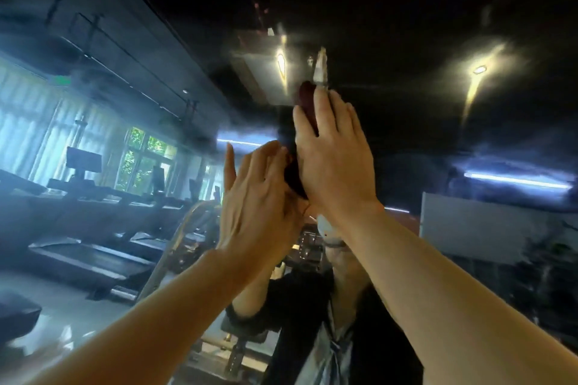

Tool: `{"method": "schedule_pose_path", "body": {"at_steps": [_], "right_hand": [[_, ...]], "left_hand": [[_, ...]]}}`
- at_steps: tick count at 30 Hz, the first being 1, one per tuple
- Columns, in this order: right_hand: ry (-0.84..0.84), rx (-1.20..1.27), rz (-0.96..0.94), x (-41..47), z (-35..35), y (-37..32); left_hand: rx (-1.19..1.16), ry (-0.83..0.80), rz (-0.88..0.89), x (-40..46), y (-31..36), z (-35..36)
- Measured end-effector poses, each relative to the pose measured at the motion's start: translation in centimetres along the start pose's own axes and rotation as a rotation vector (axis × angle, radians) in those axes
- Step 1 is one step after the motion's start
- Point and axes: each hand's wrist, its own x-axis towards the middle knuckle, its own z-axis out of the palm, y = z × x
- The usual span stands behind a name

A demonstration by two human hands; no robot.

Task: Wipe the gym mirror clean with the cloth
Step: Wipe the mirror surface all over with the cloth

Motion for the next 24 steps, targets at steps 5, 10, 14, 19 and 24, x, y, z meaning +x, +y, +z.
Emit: {"method": "schedule_pose_path", "body": {"at_steps": [5,10,14,19,24], "right_hand": [[0.046,-0.080,0.324,-6.6,-4.0,7.3],[0.093,-0.042,0.436,-6.4,-2.8,3.4],[-0.021,0.035,0.134,-4.6,0.4,-5.7],[-0.212,-0.001,-0.211,-4.4,0.9,-12.4],[-0.164,0.032,-0.145,-7.5,0.1,-6.0]], "left_hand": [[-0.003,-0.099,0.032,-2.5,2.8,1.0],[-0.001,-0.057,-0.127,-4.4,-1.3,-1.3],[0.061,-0.086,-0.294,-6.1,-6.6,-3.4],[0.073,-0.169,-0.357,-7.2,-8.3,-4.8],[0.016,-0.176,-0.225,-7.1,-4.5,-3.2]]}}
